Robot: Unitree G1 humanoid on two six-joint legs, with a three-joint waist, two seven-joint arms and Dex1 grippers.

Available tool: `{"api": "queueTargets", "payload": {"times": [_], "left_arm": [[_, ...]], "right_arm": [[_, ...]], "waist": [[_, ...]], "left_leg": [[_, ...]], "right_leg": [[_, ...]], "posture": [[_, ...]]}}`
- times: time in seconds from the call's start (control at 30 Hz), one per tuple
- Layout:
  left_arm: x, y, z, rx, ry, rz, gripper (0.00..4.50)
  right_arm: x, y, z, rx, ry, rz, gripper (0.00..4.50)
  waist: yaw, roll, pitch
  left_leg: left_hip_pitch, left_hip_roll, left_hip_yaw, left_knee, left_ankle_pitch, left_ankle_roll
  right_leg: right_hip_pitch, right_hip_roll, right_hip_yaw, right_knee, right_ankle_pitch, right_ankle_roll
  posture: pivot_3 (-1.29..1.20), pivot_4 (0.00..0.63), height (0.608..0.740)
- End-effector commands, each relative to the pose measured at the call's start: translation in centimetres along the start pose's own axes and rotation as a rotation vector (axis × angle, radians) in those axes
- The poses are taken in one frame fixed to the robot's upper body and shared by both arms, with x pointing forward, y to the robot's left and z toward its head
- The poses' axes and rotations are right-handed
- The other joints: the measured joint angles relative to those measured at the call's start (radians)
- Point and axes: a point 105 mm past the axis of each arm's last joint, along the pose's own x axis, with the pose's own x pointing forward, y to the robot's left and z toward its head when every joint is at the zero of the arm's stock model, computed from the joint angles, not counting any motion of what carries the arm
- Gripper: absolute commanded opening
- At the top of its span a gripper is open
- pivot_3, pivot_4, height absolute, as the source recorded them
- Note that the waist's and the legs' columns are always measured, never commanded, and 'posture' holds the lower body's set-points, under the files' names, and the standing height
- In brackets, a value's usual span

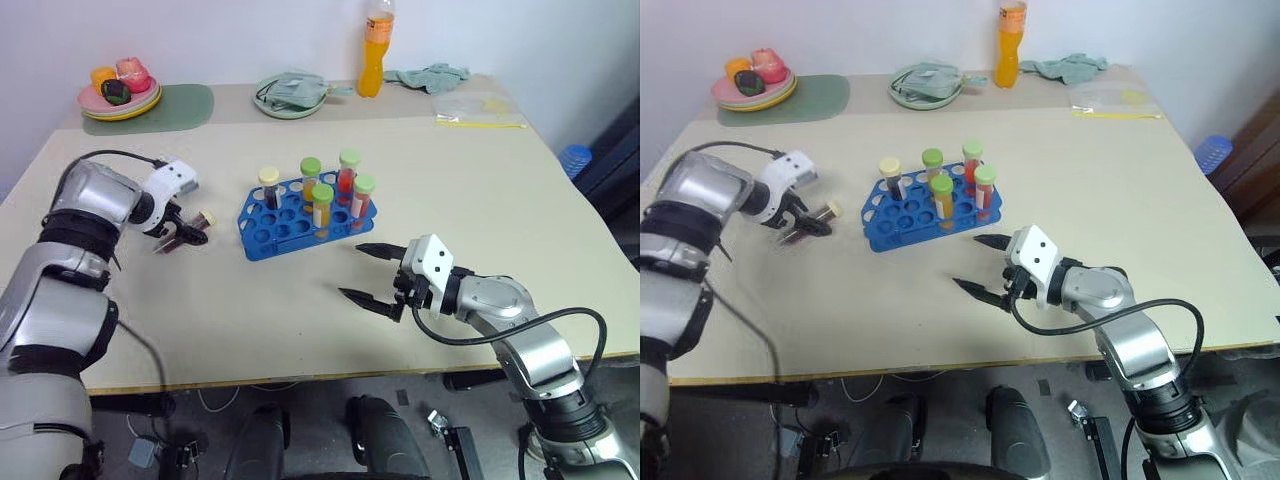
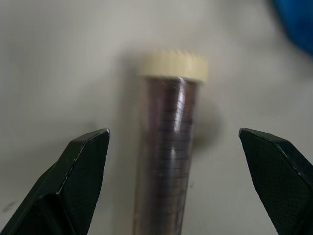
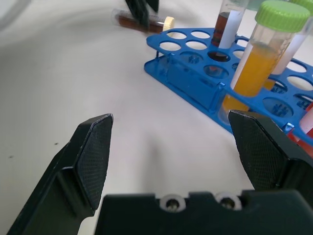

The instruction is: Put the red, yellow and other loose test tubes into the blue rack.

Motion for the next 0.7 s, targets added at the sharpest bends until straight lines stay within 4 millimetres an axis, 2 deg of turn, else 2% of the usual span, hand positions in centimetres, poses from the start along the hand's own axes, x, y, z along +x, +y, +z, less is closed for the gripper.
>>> {"api": "queueTargets", "payload": {"times": [0.03, 0.13, 0.27, 0.3, 0.4, 0.43, 0.5, 0.57, 0.63, 0.7], "left_arm": [[-1.0, 1.0, 0.5, 0.06, 0.031, 0.042, 4.13], [-1.0, 1.1, 0.5, 0.071, 0.044, 0.039, 3.15], [-1.6, 1.4, -0.1, 0.086, 0.054, 0.019, 1.09], [-1.9, 1.5, -0.3, 0.075, 0.049, 0.016, 0.79], [-3.1, 2.8, -0.7, 0.019, -0.034, 0.064, 0.79], [-3.8, 3.5, -0.3, -0.004, -0.13, 0.102, 0.79], [-6.1, 5.0, 2.3, 0.021, -0.453, 0.238, 0.79], [-9.6, 5.5, 4.4, 0.049, -0.796, 0.386, 0.79], [-11.6, 4.0, 4.6, -0.025, -0.988, 0.382, 0.79], [-12.6, -0.8, 5.3, -0.034, -1.201, 0.325, 0.79]], "right_arm": [[-0.2, 0.5, 1.1, -0.027, -0.031, -0.012, 4.16], [-0.2, 0.7, 1.2, -0.022, -0.033, -0.02, 4.16], [0.2, 1.0, 1.3, -0.018, -0.038, -0.011, 4.16], [0.2, 1.0, 1.3, -0.019, -0.039, -0.01, 4.16], [0.4, 1.0, 1.4, -0.022, -0.042, -0.006, 4.16], [0.4, 1.0, 1.4, -0.022, -0.042, -0.005, 4.16], [0.5, 0.9, 1.2, -0.02, -0.042, -0.006, 4.16], [0.7, 0.7, 0.9, -0.024, -0.042, -0.024, 4.16], [1.0, 0.3, 0.6, -0.018, -0.043, -0.053, 4.16], [1.4, 0.2, 0.0, -0.005, -0.038, -0.069, 4.16]], "waist": [[-0.001, 0.0, 0.0], [-0.002, 0.0, 0.0], [-0.004, 0.0, 0.0], [-0.004, 0.0, 0.0], [-0.006, 0.0, 0.0], [-0.006, 0.0, 0.0], [-0.006, 0.0, 0.0], [-0.003, 0.0, 0.0], [0.0, -0.001, 0.0], [0.005, 0.0, -0.001]], "left_leg": [[0.0, 0.0, 0.0, 0.0, 0.0, 0.0], [0.0, 0.0, 0.0, 0.0, 0.0, 0.0], [0.0, 0.0, 0.0, 0.0, 0.0, 0.0], [0.0, 0.0, 0.0, 0.0, 0.0, 0.0], [0.0, 0.0, 0.0, 0.0, 0.0, 0.0], [0.0, 0.0, 0.0, 0.0, 0.0, 0.0], [0.0, 0.001, 0.0, 0.0, 0.0, 0.0], [0.0, 0.002, 0.0, 0.0, 0.0, 0.0], [0.0, 0.005, -0.002, 0.001, 0.0, 0.0], [-0.002, 0.003, -0.002, 0.002, 0.0, 0.0]], "right_leg": [[0.0, 0.0, 0.0, 0.0, 0.0, 0.0], [0.0, 0.0, 0.0, 0.0, 0.0, 0.0], [0.0, 0.0, 0.0, 0.0, 0.0, 0.0], [0.0, 0.0, 0.0, 0.0, 0.0, 0.0], [0.0, 0.0, 0.0, 0.0, 0.0, 0.0], [0.0, 0.0, 0.0, 0.001, 0.0, 0.0], [-0.001, 0.0, 0.0, 0.001, 0.0, 0.0], [-0.001, -0.001, 0.0, 0.001, 0.0, 0.0], [-0.001, -0.003, 0.001, 0.002, 0.0, 0.0], [-0.002, -0.006, 0.001, 0.001, 0.001, 0.001]], "posture": [[0.0, 0.15, 0.74], [0.0, 0.15, 0.74], [0.0, 0.15, 0.74], [0.0, 0.15, 0.74], [0.0, 0.15, 0.74], [0.0, 0.15, 0.74], [0.0, 0.15, 0.74], [0.0, 0.15, 0.74], [0.0, 0.15, 0.74], [0.0, 0.15, 0.74]]}}
